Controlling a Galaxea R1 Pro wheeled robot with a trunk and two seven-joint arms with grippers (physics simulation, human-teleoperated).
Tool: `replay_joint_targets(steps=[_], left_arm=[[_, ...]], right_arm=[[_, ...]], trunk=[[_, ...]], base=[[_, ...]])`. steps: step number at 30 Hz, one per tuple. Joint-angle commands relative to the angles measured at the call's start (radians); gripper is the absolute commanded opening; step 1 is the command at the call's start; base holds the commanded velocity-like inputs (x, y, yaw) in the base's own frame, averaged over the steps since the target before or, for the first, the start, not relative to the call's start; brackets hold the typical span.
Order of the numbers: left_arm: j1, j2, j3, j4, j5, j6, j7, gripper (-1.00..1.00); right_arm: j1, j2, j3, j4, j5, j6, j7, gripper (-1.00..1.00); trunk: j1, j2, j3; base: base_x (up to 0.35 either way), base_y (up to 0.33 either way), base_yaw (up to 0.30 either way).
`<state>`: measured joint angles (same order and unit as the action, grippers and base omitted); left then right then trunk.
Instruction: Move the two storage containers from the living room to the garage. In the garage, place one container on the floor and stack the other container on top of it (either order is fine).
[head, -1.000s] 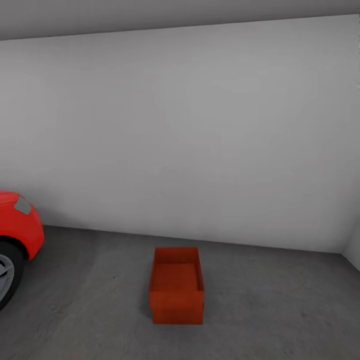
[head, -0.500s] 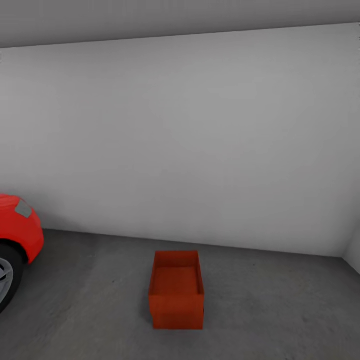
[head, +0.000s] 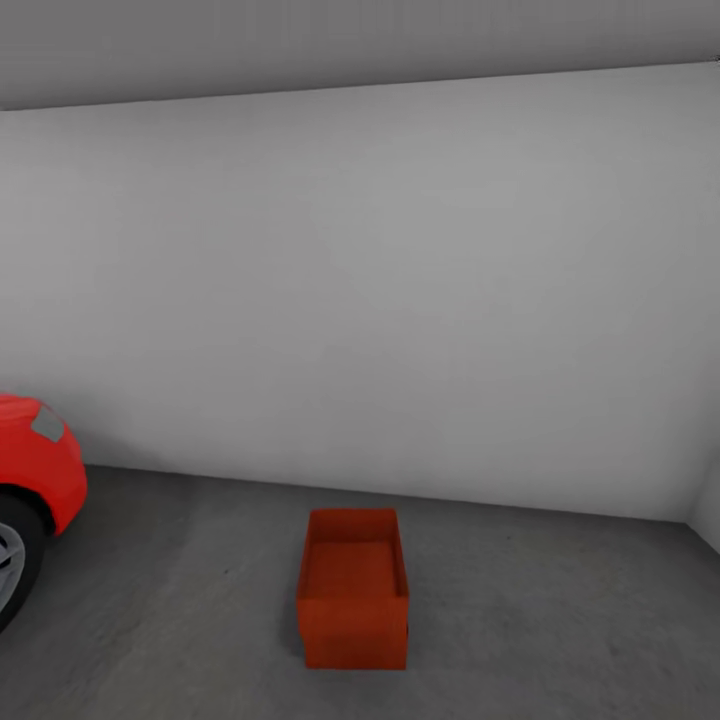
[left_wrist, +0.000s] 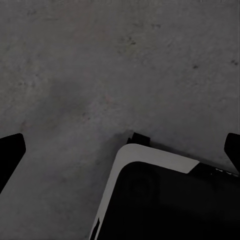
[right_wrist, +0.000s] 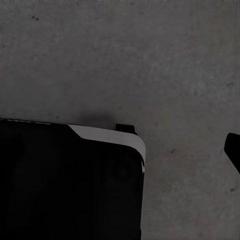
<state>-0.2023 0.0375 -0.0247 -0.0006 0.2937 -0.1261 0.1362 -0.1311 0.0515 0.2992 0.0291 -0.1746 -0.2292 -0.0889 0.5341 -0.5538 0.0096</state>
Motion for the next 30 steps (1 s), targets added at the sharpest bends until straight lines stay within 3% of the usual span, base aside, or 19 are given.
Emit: replay_joint_targets(steps=[1, 30], left_arm=[[0.000, 0.000, -0.003, 0.001, 0.004, -0.003, 0.002, 1.00], [0.000, -0.001, -0.006, -0.001, -0.002, -0.005, 0.002, 1.00]], right_arm=[[-0.001, 0.000, 0.009, 0.003, -0.009, -0.006, -0.002, 1.00], [-0.001, -0.001, 0.016, 0.003, 0.005, -0.003, 0.000, 1.00]], trunk=[[0.000, 0.000, 0.001], [0.000, 0.000, 0.013]], base=[[0.000, 0.000, 0.000], [0.000, 0.000, 0.000]])
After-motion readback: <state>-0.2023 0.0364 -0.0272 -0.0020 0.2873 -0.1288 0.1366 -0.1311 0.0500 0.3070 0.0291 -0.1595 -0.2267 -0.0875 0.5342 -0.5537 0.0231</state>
